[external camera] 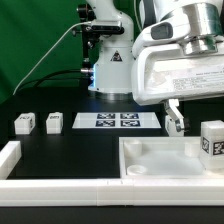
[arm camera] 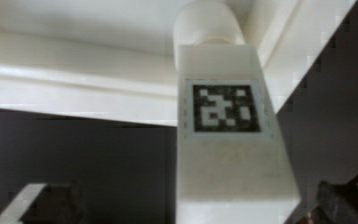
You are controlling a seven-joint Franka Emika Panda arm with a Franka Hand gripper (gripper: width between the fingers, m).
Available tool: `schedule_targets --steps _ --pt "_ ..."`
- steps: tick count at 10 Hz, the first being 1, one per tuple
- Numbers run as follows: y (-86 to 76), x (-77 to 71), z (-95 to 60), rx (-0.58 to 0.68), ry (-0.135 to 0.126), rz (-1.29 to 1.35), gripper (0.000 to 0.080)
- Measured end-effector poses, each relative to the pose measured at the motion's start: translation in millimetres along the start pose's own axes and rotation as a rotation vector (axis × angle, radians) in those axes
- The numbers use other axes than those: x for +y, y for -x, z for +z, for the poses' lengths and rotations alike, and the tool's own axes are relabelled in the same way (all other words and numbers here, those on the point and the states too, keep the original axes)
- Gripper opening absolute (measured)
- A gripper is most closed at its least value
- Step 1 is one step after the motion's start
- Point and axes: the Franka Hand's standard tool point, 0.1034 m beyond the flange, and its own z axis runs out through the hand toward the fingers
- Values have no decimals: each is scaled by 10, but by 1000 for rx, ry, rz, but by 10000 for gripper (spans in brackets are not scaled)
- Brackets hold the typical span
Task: Assemble one leg
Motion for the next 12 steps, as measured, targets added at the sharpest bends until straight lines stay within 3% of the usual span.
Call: schedule_targets --steps 2,4,5,12 --pt "-2 -102 -35 -213 -48 14 649" --pt "-42 -147 -63 -391 -76 27 649" --pt "-117 -112 -37 -380 -75 29 649" --pt "-11 -35 84 -395 -75 39 649"
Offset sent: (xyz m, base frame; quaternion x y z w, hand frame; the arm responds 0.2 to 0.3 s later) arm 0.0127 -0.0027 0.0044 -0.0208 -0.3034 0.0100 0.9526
